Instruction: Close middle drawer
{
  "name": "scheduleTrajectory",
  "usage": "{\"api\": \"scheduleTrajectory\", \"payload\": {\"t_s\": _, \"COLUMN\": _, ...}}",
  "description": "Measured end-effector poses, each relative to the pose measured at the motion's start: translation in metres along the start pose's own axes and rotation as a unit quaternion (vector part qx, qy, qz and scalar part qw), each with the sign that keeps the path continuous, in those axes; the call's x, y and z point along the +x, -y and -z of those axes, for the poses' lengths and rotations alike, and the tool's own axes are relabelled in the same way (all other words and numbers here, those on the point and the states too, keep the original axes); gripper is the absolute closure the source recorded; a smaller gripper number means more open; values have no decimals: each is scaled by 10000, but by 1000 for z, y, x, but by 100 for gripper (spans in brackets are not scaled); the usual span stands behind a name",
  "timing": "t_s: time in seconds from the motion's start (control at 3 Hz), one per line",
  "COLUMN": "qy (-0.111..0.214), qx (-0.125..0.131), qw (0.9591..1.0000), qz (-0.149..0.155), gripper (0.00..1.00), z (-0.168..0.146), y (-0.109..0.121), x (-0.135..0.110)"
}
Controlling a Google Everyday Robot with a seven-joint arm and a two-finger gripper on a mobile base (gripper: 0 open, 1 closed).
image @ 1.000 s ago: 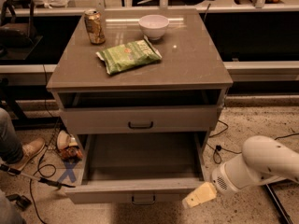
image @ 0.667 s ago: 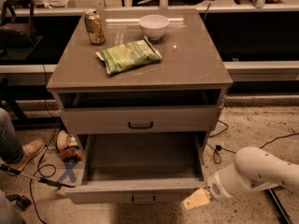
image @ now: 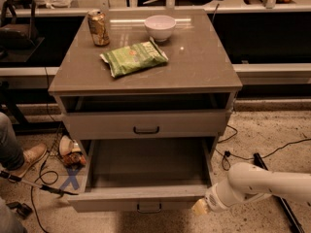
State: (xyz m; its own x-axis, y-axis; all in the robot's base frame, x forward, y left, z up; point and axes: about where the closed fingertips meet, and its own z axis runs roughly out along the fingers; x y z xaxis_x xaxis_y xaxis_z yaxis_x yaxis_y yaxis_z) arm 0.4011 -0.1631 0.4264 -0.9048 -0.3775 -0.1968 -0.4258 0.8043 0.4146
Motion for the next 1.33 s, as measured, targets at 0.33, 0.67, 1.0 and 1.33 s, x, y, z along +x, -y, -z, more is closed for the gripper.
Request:
{"api": "scheduleTrajectory", "payload": {"t_s": 0.33, "qy": 281, "qx": 86, "qw": 9993, "qz": -226, "gripper": 87, "z": -29, "y": 12, "x": -18}}
{"api": "scheduleTrajectory", "payload": {"t_s": 0.67, "qy": 915, "qx": 143, "qw": 9950, "qz": -374, "gripper": 100, "z": -44, "y": 19, "x": -56}}
{"api": "scheduleTrajectory", "payload": {"t_s": 1.0, "qy": 915, "qx": 143, "qw": 9950, "qz": -374, "gripper": 100, "z": -44, "y": 19, "x": -56}}
{"api": "scheduleTrajectory", "payload": {"t_s": 1.33, "qy": 1225, "qx": 324, "qw": 9914, "qz": -311, "gripper": 100, "z": -40, "y": 34, "x": -82}}
